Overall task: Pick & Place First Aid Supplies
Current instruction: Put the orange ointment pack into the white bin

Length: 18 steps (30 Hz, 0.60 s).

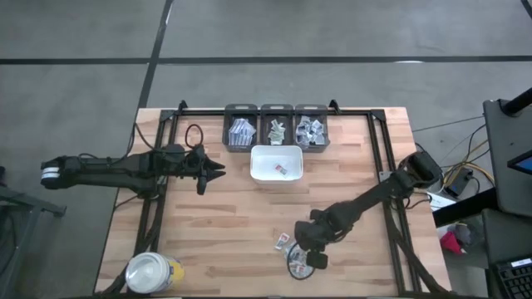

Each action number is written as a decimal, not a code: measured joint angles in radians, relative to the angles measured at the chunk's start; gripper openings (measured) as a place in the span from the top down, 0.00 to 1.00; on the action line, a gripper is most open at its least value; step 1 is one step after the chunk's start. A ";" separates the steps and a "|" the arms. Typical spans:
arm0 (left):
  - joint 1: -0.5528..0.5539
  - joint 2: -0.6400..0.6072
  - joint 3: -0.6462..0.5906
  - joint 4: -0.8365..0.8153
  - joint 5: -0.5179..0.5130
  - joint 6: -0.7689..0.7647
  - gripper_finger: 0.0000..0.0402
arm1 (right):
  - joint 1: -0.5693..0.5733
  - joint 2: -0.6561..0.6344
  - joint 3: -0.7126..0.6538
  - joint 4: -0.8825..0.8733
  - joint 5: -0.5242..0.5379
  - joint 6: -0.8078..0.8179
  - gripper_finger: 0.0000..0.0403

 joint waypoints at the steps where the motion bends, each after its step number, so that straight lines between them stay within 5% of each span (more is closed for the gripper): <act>1: 0.000 0.000 0.000 0.000 0.000 0.000 0.70 | -0.008 -0.010 0.000 -0.002 -0.008 0.000 0.97; 8: 0.000 0.000 0.000 0.004 0.000 0.010 0.70 | -0.091 -0.099 0.000 0.052 -0.029 -0.062 0.97; 18: 0.000 0.001 0.000 0.046 0.000 0.016 0.70 | -0.339 -0.156 0.039 0.074 0.178 -0.166 0.97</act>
